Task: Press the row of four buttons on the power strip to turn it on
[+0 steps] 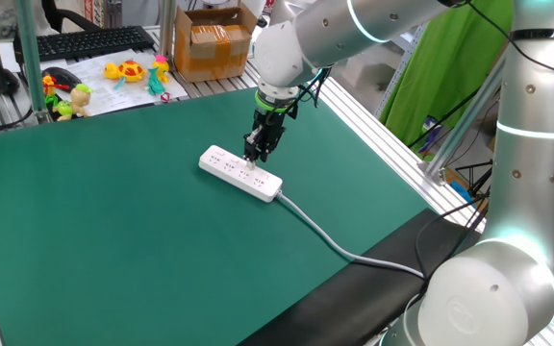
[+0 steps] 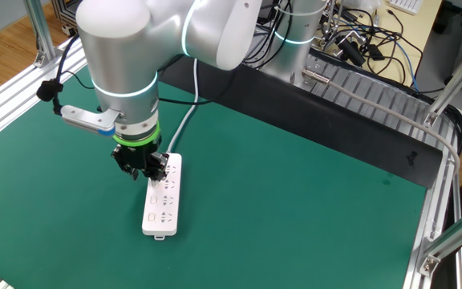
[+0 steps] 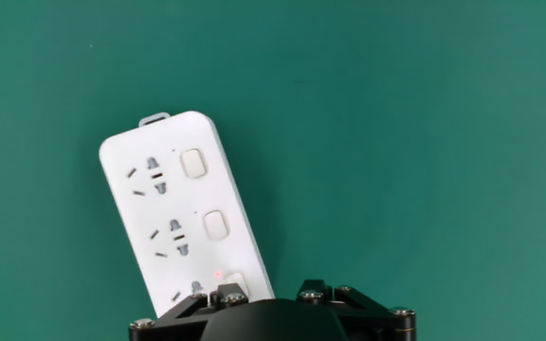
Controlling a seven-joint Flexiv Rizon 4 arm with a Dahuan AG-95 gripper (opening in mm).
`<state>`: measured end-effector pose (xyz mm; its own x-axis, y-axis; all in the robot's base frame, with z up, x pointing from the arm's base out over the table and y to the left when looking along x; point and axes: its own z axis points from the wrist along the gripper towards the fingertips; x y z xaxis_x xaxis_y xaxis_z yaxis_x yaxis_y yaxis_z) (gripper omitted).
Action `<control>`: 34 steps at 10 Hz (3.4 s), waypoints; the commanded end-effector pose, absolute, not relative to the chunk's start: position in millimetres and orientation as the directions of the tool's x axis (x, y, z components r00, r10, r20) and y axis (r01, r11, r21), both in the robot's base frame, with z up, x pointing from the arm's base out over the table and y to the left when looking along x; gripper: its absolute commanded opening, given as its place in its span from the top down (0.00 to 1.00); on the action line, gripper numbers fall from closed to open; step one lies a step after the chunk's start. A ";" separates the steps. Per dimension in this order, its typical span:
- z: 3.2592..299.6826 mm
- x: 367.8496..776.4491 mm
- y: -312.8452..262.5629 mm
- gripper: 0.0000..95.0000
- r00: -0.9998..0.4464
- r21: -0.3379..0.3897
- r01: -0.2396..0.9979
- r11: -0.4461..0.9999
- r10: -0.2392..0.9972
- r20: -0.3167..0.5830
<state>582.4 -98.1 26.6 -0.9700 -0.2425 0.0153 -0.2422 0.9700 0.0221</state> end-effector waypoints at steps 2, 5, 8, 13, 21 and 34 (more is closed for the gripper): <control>19.3 581.7 -99.5 0.60 -0.970 0.019 -0.242 0.970 -0.242 0.022; 37.5 575.6 -92.3 0.60 -0.973 0.005 -0.228 0.974 -0.228 0.030; 35.0 576.4 -91.4 0.60 -0.973 0.005 -0.230 0.973 -0.230 0.027; 31.7 577.7 -90.2 0.60 -0.974 0.005 -0.225 0.974 -0.225 0.015; 29.9 578.1 -89.0 0.60 -0.980 0.008 -0.200 0.980 -0.200 0.017; 53.7 614.3 -78.8 0.60 -0.996 0.033 -0.085 0.996 -0.085 0.000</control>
